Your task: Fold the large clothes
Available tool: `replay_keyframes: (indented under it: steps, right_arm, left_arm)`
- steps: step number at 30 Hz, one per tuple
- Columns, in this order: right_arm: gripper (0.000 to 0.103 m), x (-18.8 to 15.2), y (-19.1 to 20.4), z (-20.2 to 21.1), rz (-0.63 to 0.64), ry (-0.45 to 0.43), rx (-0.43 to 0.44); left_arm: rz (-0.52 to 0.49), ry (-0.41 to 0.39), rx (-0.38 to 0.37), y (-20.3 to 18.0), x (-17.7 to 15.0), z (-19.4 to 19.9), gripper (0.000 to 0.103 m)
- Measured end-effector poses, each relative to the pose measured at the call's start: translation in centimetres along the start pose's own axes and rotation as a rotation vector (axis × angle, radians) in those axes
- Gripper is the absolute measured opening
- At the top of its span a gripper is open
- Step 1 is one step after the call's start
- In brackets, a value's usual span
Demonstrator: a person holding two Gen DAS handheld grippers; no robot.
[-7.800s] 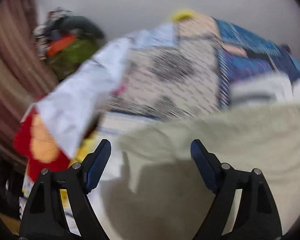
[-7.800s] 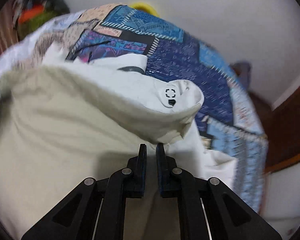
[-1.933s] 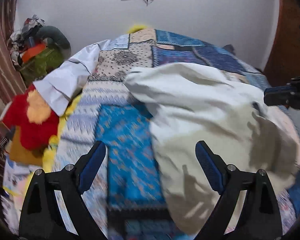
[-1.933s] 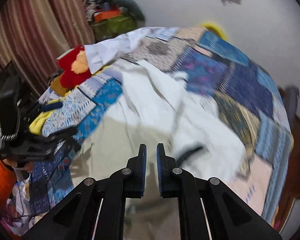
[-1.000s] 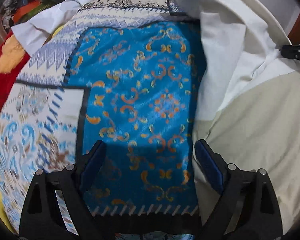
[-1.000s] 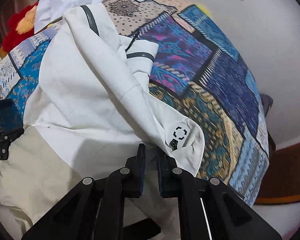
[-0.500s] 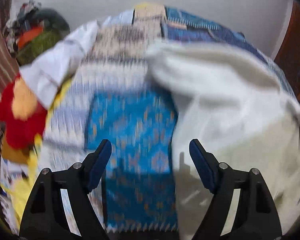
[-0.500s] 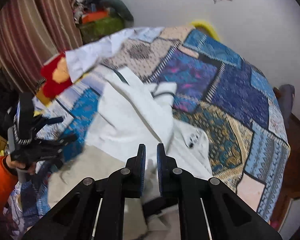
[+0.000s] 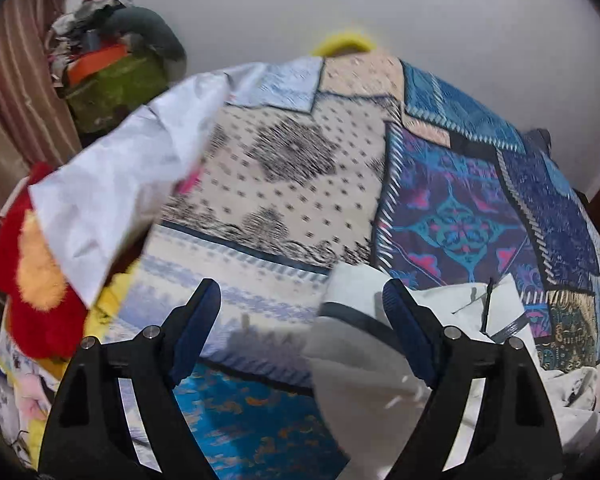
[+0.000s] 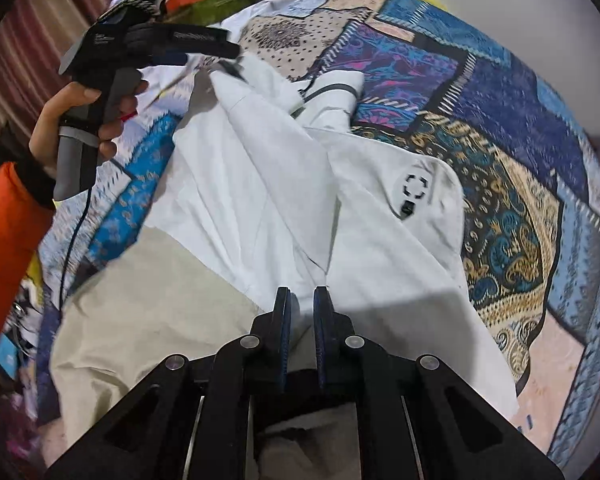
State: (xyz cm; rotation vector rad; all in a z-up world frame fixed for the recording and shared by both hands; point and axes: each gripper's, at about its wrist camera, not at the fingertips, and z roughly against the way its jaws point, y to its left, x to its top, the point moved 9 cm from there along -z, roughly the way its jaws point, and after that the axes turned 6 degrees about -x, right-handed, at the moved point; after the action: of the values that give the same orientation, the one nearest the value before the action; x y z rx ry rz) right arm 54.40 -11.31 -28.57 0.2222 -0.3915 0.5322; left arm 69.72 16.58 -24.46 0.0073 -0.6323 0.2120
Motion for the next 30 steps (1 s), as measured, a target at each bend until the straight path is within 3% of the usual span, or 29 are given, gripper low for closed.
replay_keyframes:
  steps: [2, 4, 7, 10, 13, 16, 21, 25, 27, 28, 29, 30]
  right_arm:
    - [0.006, 0.4, -0.6, 1.7, -0.023, -0.038, -0.036]
    - [0.006, 0.6, 0.0, 3.9, -0.030, -0.088, -0.004]
    - [0.006, 0.1, 1.6, 7.8, 0.014, -0.160, -0.008]
    - [0.006, -1.6, 3.5, 9.5, 0.092, -0.172, -0.058]
    - [0.006, -4.6, 5.3, 8.1, 0.142, -0.130, -0.140]
    - [0.006, -7.5, 4.7, 4.5, 0.204, -0.046, -0.322]
    - [0.006, -9.5, 4.9, 3.8, 0.289, -0.090, -0.486]
    - [0.009, -10.6, 4.1, 4.3, 0.292, -0.095, -0.538]
    - [0.030, -10.8, 3.2, 4.8, 0.239, -0.111, -0.538]
    - [0.066, -10.6, 2.0, 5.3, 0.198, -0.130, -0.576]
    - [0.094, -10.7, 0.6, 5.6, 0.146, -0.140, -0.582]
    - [0.096, -11.1, -0.6, 5.6, 0.066, -0.124, -0.496]
  left_arm:
    - [-0.058, -0.051, -0.024, 0.0, -0.3, 2.6, 0.084]
    - [-0.172, -0.067, -0.036, -1.1, -1.9, 5.4, 0.084]
    - [-0.369, -0.054, -0.049, -3.6, -6.5, 8.9, 0.085]
    - [-0.462, -0.018, -0.105, -5.6, -11.9, 10.8, 0.093]
    - [-0.437, 0.077, -0.229, -7.5, -17.8, 10.8, 0.093]
    - [-0.403, 0.199, -0.252, -8.6, -23.1, 8.5, 0.093]
    - [-0.343, 0.182, -0.255, -8.9, -25.5, 8.2, 0.094]
    - [-0.375, 0.177, -0.238, -8.9, -26.5, 8.7, 0.096]
    - [-0.386, 0.171, -0.228, -8.7, -27.1, 9.0, 0.096]
    - [-0.379, 0.176, -0.229, -8.5, -27.2, 8.9, 0.096]
    - [-0.359, 0.183, -0.233, -8.2, -27.4, 8.9, 0.096]
    - [-0.340, 0.189, -0.239, -7.9, -27.5, 8.9, 0.096]
